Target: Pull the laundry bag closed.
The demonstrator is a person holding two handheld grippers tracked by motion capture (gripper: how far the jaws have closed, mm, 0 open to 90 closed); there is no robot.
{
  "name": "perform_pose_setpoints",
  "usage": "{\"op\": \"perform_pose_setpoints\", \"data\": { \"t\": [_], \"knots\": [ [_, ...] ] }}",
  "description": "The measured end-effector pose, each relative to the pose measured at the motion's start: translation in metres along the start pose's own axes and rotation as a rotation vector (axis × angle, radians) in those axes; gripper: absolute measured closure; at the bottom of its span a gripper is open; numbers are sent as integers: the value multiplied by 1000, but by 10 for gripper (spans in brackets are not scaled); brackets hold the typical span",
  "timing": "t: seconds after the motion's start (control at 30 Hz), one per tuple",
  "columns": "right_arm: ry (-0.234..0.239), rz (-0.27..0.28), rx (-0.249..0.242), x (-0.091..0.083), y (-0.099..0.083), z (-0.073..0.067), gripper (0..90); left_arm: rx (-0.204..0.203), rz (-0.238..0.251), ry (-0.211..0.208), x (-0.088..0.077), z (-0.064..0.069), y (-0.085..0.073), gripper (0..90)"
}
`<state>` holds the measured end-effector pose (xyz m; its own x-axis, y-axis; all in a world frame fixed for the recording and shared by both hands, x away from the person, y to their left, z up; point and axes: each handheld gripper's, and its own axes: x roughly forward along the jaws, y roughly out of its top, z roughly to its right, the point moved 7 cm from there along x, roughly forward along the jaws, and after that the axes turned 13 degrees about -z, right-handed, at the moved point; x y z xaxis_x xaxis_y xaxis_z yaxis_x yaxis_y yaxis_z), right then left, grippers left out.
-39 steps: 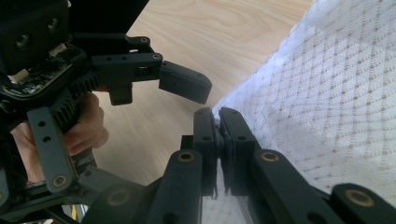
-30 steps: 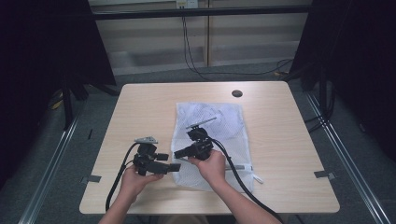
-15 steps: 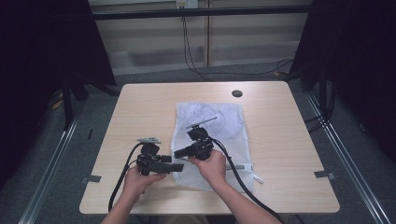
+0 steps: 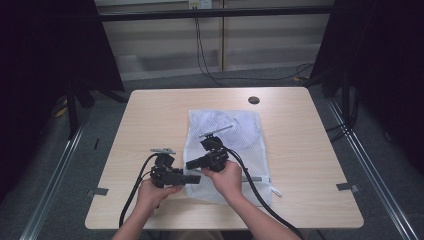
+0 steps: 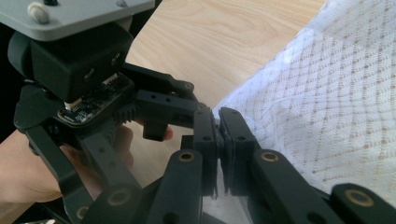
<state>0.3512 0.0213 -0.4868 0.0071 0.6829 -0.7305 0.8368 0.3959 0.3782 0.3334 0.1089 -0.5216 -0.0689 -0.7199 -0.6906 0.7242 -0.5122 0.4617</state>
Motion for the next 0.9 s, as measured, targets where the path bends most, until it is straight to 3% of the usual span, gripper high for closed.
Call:
{"op": "perform_pose_setpoints", "data": {
  "t": [0.13, 0.27, 0.37, 0.67, 0.9],
  "knots": [
    [1, 1, 1, 0, 0, -1, 857, -8, 6, -9, 1, 1, 1, 446],
    [5, 0, -1, 0, 0, -2, 857, -27, 2, -43, 3, 2, 1, 476],
    [3, 0, -2, 0, 0, -2, 856, -24, -3, -24, 4, 0, 0, 521],
    [5, -2, -2, 1, -1, -2, 856, -48, -1, -54, 2, 0, 1, 650],
    [3, -9, -10, 1, -2, -2, 857, -55, 1, -60, 2, 0, 1, 693]
  ]
}}
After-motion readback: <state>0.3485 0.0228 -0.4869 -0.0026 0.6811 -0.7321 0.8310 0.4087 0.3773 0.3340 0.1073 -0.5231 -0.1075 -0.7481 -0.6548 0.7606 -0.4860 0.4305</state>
